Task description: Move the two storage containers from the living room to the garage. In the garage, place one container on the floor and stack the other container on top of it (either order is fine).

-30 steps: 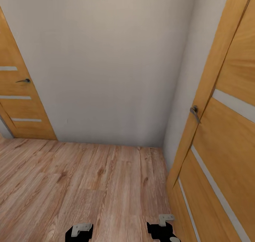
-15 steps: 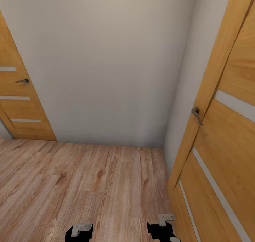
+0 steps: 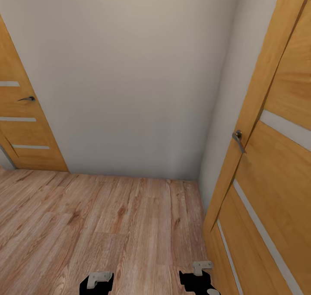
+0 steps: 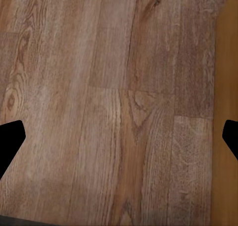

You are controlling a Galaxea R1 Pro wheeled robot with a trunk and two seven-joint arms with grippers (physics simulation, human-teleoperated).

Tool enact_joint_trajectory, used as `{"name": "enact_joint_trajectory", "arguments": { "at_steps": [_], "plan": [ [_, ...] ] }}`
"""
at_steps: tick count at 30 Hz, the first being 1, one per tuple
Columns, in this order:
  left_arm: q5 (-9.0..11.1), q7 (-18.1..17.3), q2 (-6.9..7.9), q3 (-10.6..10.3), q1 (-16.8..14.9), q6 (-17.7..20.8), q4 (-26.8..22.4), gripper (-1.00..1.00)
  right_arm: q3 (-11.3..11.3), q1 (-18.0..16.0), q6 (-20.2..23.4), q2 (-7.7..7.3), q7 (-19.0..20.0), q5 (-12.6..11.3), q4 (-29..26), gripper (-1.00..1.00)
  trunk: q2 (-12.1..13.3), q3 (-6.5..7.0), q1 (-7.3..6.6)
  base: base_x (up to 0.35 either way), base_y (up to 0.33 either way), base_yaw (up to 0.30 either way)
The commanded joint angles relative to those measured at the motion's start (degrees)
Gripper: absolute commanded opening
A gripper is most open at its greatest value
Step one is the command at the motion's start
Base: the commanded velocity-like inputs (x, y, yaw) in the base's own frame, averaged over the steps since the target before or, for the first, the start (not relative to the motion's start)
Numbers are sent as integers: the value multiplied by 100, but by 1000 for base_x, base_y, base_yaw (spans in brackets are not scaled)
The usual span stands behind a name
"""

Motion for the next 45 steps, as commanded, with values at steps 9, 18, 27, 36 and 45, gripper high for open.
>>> {"name": "enact_joint_trajectory", "arguments": {
  "at_steps": [9, 18, 27, 36, 45],
  "plan": [
    [3, -7, -2, 12, -4, -18, 5, 100, 9, -3, -18, 0, -10, 4, 4, 100, -3, -5, 0, 91, -1, 0],
    [3, -12, -2, 15, -4, -18, 5, 100, 9, -2, -18, 0, -10, 4, 4, 100, -3, -5, 0, 157, 0, 0],
    [3, -13, -2, 17, -4, -18, 5, 100, 9, -2, -18, 0, -10, 4, 3, 100, -3, -5, 0, 14, 0, 0],
    [3, -13, -2, 11, -4, -18, 5, 100, 9, -4, -18, 0, -10, 4, 3, 100, -3, -5, 0, 181, 0, 0],
    [3, -13, -2, 16, -4, -18, 5, 100, 9, -3, -18, 0, -10, 4, 3, 100, -3, -5, 0, 144, 0, 0]
  ]
}}
